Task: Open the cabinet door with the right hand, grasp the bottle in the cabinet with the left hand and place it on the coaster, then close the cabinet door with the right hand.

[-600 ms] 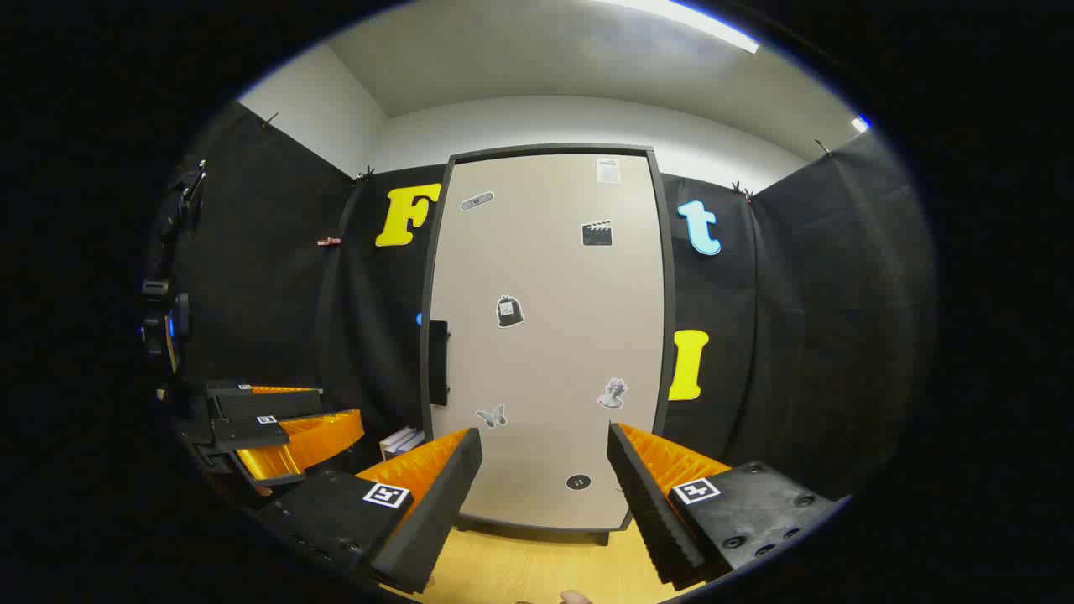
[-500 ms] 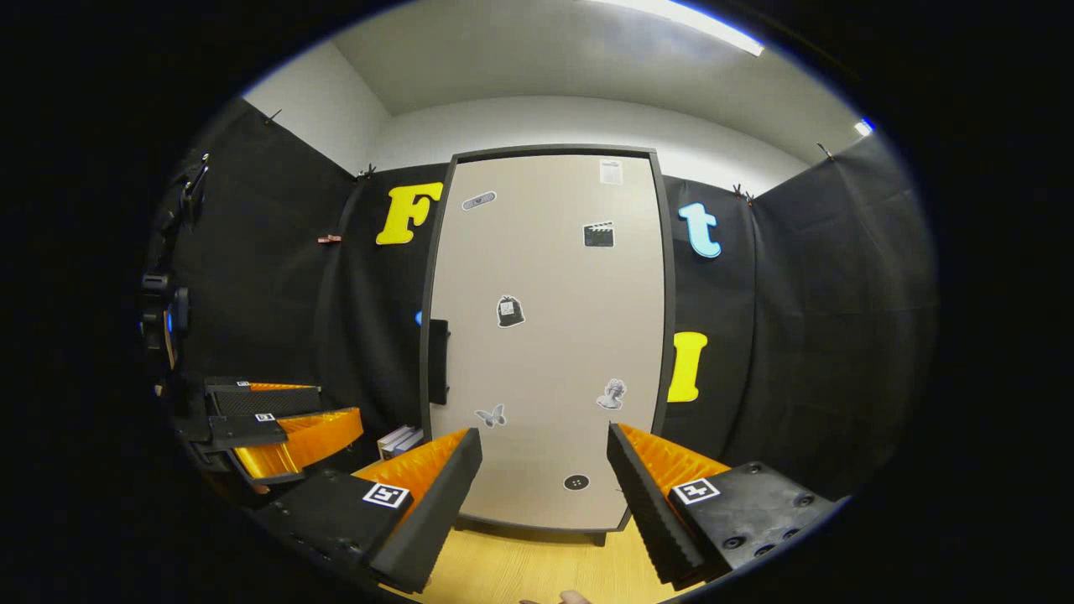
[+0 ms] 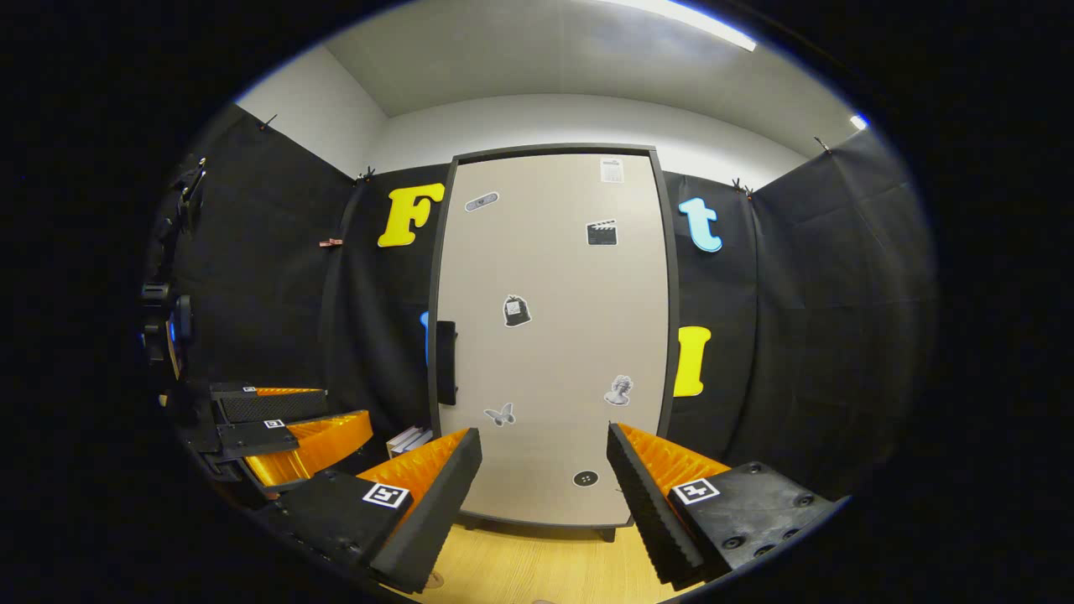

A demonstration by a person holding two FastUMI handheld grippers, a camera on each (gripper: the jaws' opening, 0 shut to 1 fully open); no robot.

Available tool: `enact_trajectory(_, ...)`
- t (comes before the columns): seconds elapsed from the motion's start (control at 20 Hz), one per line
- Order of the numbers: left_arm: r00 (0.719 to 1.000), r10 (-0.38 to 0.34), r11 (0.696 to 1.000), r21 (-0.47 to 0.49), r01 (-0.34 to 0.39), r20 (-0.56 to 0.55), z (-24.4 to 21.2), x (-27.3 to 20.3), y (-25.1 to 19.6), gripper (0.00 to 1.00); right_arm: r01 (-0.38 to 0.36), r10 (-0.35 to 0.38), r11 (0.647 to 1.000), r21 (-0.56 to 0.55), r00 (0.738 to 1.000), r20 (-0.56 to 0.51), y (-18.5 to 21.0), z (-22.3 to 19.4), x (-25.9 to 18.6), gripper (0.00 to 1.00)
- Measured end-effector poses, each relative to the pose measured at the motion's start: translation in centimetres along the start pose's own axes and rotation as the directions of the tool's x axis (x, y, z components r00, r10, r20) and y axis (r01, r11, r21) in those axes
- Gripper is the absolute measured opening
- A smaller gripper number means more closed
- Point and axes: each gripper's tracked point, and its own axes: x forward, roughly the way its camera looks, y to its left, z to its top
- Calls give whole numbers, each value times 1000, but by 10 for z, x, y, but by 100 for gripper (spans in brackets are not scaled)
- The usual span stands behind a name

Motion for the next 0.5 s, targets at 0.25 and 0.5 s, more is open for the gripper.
enact_trajectory(0.25, 1000, -3, 1000, -7, 3, -11, -4, -1, -3, 94, 12, -12, 1000, -29, 1000, 6, 0, 1, -2, 98)
enact_trajectory(0.5, 1000, 16, 1000, -8, -16, -7, -3, -2, 3, 94, -14, 14, 1000, 7, 1000, 1, 2, 2, -1, 98)
